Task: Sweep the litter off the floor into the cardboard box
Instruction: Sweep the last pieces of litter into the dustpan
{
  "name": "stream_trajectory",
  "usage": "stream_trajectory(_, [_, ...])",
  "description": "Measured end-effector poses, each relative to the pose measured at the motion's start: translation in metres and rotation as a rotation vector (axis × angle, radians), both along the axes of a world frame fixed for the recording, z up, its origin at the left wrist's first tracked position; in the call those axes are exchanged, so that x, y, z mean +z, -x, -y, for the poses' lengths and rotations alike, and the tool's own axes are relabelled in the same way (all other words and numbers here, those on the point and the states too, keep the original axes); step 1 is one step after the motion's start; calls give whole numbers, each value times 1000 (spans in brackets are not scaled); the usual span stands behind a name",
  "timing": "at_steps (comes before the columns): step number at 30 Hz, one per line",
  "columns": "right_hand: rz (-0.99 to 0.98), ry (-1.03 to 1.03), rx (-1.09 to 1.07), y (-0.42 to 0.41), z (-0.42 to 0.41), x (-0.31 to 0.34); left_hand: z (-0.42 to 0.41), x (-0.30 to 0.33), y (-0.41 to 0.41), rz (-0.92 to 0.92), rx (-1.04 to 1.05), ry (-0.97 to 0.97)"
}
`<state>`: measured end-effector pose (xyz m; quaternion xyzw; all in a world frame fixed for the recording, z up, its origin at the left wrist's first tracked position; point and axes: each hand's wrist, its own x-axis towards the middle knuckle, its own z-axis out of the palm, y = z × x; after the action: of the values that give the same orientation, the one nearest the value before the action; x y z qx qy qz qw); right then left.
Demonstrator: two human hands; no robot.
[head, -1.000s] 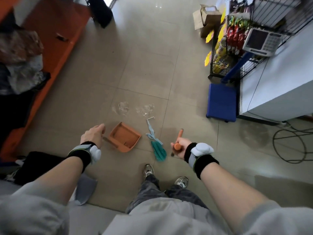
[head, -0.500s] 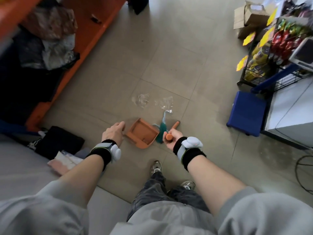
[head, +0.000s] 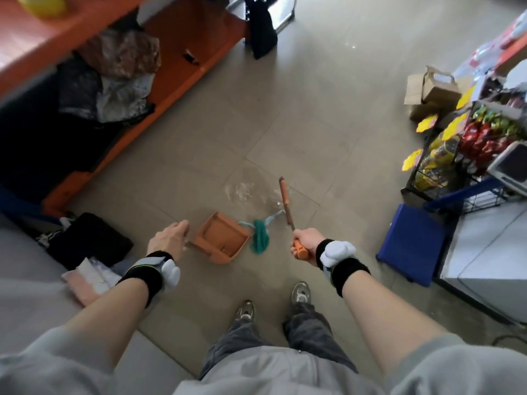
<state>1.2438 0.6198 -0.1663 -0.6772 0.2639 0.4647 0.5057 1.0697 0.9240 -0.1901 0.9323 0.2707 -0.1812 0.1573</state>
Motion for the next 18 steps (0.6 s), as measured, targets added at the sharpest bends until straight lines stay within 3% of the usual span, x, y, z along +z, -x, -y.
stream_trajectory(5, [172, 158, 528, -40, -10, -18, 24, 10, 14, -10, 83, -37])
stream_trajectory(11, [366, 228, 703, -82, -24, -71, 67, -4, 39, 31, 236, -34])
stream_trajectory(18, [348, 309, 1084, -112, -3, -164, 114, -24, 47, -58, 281, -108])
